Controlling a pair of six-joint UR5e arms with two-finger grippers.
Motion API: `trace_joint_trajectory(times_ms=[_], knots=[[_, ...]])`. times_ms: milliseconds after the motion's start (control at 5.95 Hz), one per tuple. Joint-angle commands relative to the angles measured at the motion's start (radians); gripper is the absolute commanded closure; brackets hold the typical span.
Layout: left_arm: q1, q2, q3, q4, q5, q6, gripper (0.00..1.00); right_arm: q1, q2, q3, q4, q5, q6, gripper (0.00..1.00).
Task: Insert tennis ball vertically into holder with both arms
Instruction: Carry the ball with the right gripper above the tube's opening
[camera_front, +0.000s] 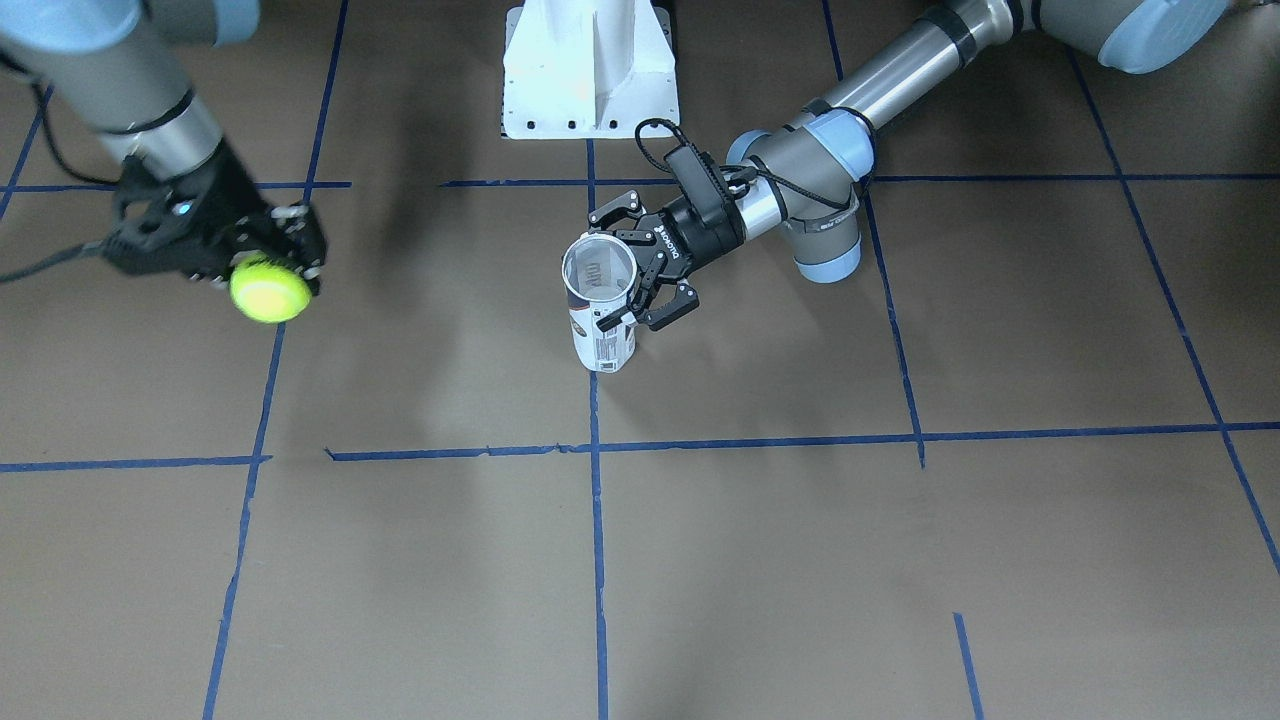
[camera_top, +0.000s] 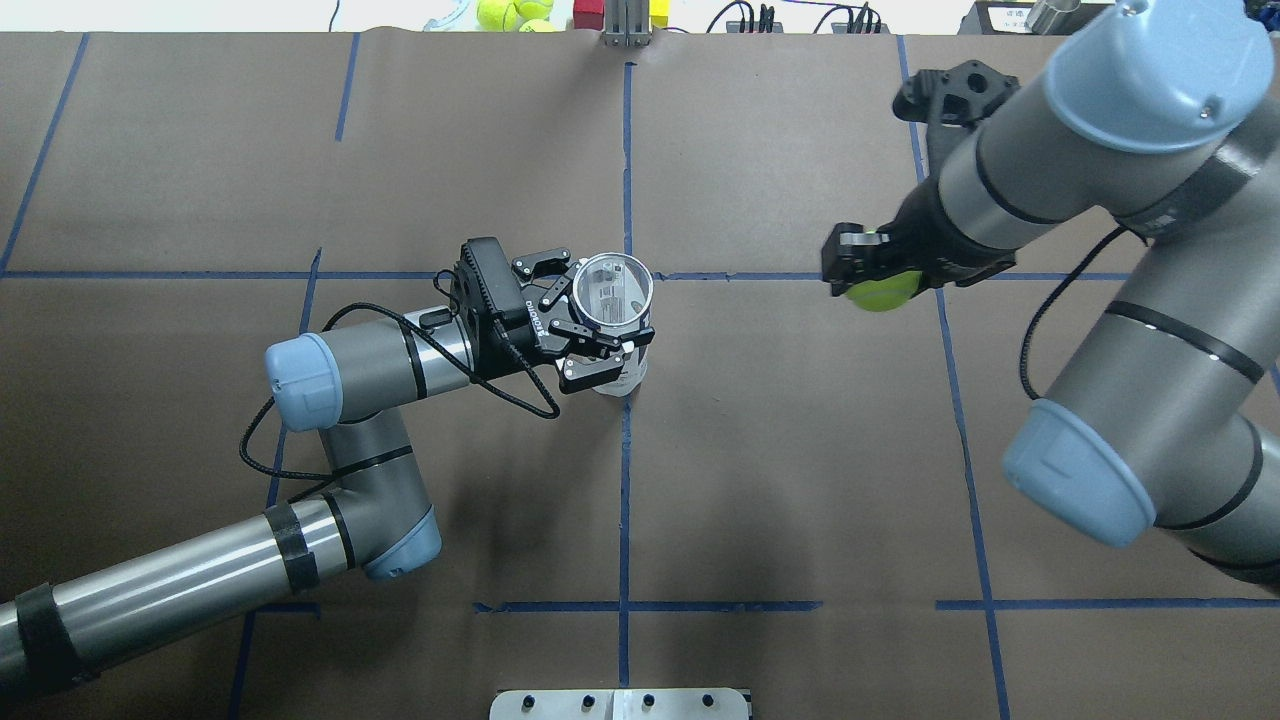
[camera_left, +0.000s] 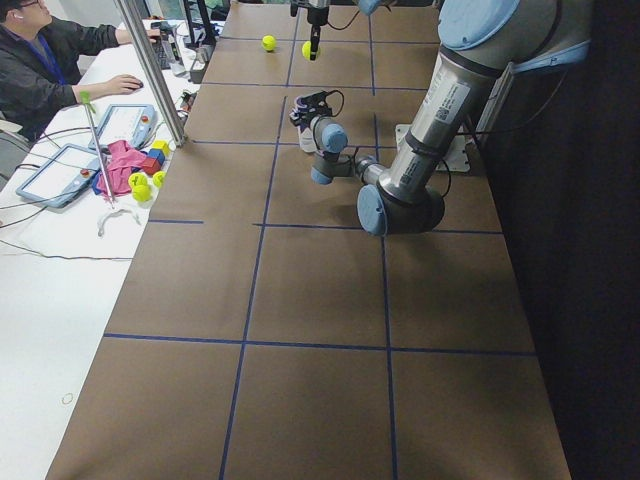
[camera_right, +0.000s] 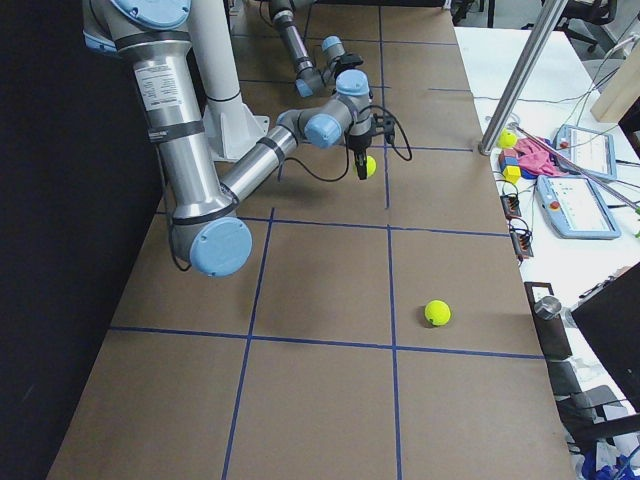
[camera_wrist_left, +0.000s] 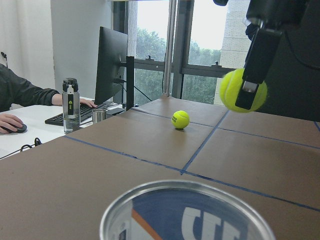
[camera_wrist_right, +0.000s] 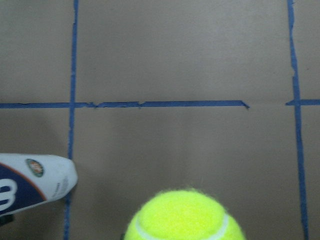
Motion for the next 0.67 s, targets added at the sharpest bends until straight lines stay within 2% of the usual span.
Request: trace_joint_trajectory(times_ms=[0, 505], knots=[[0.002, 0.000, 0.000, 0.000, -0.001, 0.000, 0.16, -0.060, 0.148, -0.012, -0.061, -0.007, 0.141, 0.96], [0.005, -0.002, 0.000, 0.000, -0.001, 0.000, 0.16, -0.110, 0.388, -0.243, -0.085, -0.072, 0.229, 0.95]])
